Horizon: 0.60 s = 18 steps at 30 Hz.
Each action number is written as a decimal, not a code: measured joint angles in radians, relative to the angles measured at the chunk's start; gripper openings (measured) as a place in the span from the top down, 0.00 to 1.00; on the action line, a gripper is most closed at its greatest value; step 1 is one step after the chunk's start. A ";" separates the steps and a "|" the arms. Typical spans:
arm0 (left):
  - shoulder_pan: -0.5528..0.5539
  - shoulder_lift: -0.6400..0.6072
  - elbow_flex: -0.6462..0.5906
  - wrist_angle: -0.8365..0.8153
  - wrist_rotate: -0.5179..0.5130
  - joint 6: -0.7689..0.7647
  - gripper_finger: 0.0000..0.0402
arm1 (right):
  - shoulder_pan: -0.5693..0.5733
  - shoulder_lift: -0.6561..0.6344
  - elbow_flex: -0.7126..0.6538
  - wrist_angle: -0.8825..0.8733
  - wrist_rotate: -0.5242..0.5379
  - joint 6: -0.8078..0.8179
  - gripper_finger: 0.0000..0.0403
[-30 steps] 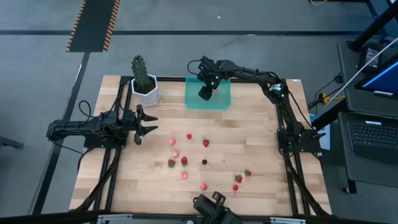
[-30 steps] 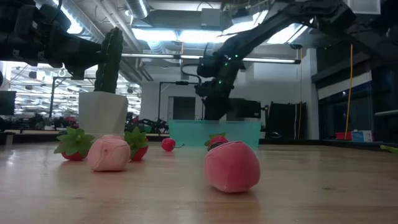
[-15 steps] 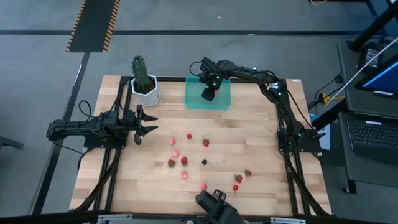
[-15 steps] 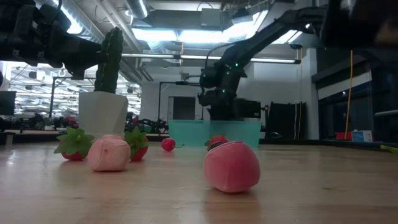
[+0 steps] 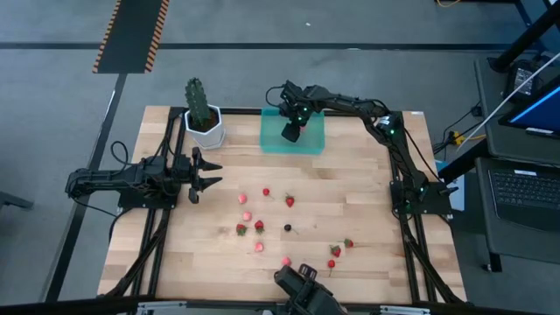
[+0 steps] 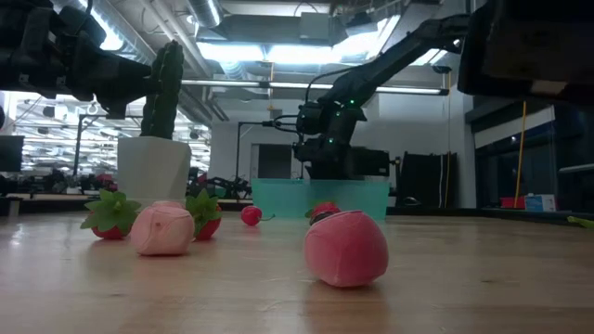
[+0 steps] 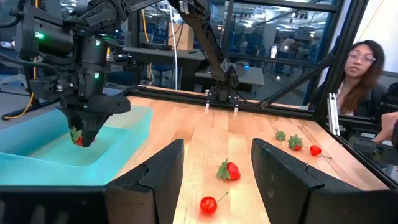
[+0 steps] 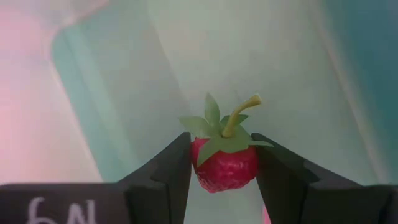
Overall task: Pick and placing Produce into tupperware
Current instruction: Put the strawberry into the container
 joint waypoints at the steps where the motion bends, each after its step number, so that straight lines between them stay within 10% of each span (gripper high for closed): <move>1: 0.000 0.000 0.000 0.000 0.000 0.000 0.55 | 0.000 0.000 0.000 -0.001 0.000 0.000 0.60; 18: 0.000 0.000 0.000 0.000 0.000 0.000 0.55 | 0.000 0.000 0.098 -0.048 0.003 0.072 0.43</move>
